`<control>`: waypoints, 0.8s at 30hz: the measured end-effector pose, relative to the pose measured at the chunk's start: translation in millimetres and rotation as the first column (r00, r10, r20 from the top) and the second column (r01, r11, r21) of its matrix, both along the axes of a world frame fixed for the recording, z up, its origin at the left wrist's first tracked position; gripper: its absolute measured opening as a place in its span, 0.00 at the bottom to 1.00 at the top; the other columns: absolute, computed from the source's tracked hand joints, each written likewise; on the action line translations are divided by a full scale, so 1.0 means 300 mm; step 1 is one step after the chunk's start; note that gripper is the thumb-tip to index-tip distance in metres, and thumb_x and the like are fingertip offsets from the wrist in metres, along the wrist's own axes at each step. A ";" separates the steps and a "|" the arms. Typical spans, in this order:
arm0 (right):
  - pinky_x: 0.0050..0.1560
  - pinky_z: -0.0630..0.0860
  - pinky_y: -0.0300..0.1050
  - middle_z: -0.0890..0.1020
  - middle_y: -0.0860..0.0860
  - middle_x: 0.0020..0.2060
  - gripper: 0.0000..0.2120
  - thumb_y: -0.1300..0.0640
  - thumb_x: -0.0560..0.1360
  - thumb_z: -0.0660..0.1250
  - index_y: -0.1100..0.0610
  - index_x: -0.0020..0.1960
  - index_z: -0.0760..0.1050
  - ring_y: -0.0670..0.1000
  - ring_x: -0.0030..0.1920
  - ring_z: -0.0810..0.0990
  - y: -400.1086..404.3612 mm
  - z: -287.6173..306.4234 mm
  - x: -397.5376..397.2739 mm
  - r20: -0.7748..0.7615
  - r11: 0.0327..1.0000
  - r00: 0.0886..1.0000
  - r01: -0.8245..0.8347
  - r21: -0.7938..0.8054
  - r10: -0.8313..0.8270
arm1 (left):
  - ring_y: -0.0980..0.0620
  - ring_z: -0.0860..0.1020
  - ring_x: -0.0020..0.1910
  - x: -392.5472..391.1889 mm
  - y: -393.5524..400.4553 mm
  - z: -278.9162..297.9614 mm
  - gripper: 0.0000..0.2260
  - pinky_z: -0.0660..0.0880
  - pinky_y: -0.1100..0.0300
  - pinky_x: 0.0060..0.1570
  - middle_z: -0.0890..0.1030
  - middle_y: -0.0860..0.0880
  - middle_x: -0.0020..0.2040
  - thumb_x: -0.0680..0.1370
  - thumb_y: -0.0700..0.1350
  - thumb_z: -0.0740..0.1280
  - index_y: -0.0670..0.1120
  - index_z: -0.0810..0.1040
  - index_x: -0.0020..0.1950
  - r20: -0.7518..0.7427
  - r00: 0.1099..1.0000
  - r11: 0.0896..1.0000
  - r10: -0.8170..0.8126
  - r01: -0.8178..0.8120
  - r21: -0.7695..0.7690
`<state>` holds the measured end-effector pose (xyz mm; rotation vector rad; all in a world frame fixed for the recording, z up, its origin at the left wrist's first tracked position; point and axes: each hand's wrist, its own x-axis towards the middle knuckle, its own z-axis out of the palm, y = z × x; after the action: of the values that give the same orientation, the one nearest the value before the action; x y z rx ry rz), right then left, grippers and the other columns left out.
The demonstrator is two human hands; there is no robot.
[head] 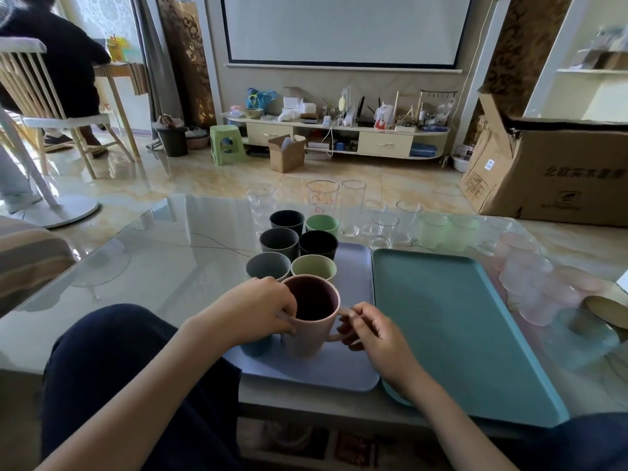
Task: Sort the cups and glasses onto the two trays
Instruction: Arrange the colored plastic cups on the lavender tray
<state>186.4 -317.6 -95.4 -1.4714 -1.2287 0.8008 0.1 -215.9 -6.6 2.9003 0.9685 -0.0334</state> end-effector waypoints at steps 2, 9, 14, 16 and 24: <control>0.43 0.78 0.45 0.81 0.59 0.42 0.09 0.59 0.80 0.58 0.62 0.47 0.73 0.50 0.40 0.79 0.002 -0.015 -0.003 0.013 1.000 1.000 0.003 -0.013 -0.002 | 0.49 0.78 0.46 0.004 0.000 -0.010 0.09 0.76 0.54 0.46 0.82 0.50 0.45 0.72 0.54 0.67 0.52 0.82 0.46 -0.014 1.000 0.999 0.016 -0.016 0.033; 0.44 0.78 0.45 0.81 0.58 0.39 0.09 0.58 0.80 0.58 0.61 0.47 0.74 0.49 0.40 0.80 -0.001 -0.039 0.003 0.080 0.999 0.996 -0.033 -0.009 0.034 | 0.53 0.71 0.57 -0.012 0.033 -0.062 0.11 0.69 0.55 0.60 0.80 0.57 0.50 0.71 0.59 0.67 0.55 0.81 0.46 -0.003 1.000 0.996 -0.019 0.020 0.086; 0.45 0.78 0.45 0.82 0.55 0.39 0.09 0.55 0.80 0.58 0.58 0.47 0.74 0.51 0.42 0.80 -0.007 -0.052 0.004 0.122 0.999 0.991 -0.048 -0.021 0.050 | 0.54 0.66 0.58 -0.018 0.041 -0.084 0.14 0.66 0.57 0.61 0.78 0.59 0.53 0.70 0.62 0.66 0.55 0.81 0.46 -0.032 0.998 0.996 -0.047 0.049 0.068; 0.46 0.78 0.45 0.82 0.55 0.39 0.09 0.55 0.79 0.59 0.58 0.47 0.75 0.51 0.42 0.80 -0.007 -0.054 0.005 0.128 0.999 0.991 -0.046 -0.025 0.049 | 0.54 0.66 0.59 -0.020 0.042 -0.085 0.14 0.65 0.58 0.61 0.78 0.59 0.54 0.70 0.62 0.66 0.55 0.81 0.48 -0.016 0.999 0.997 -0.052 0.053 0.064; 0.46 0.78 0.48 0.82 0.56 0.41 0.09 0.54 0.79 0.59 0.57 0.47 0.75 0.53 0.42 0.80 0.005 -0.052 0.011 0.134 0.997 0.990 -0.040 -0.073 0.050 | 0.55 0.66 0.60 -0.026 0.053 -0.091 0.12 0.64 0.61 0.59 0.78 0.59 0.54 0.69 0.58 0.68 0.55 0.81 0.48 0.035 0.998 0.998 -0.047 0.046 0.048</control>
<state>189.6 -316.1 -111.1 -1.5815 -1.3517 0.7914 -7.5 -200.1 -33.9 2.9547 0.9080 0.0397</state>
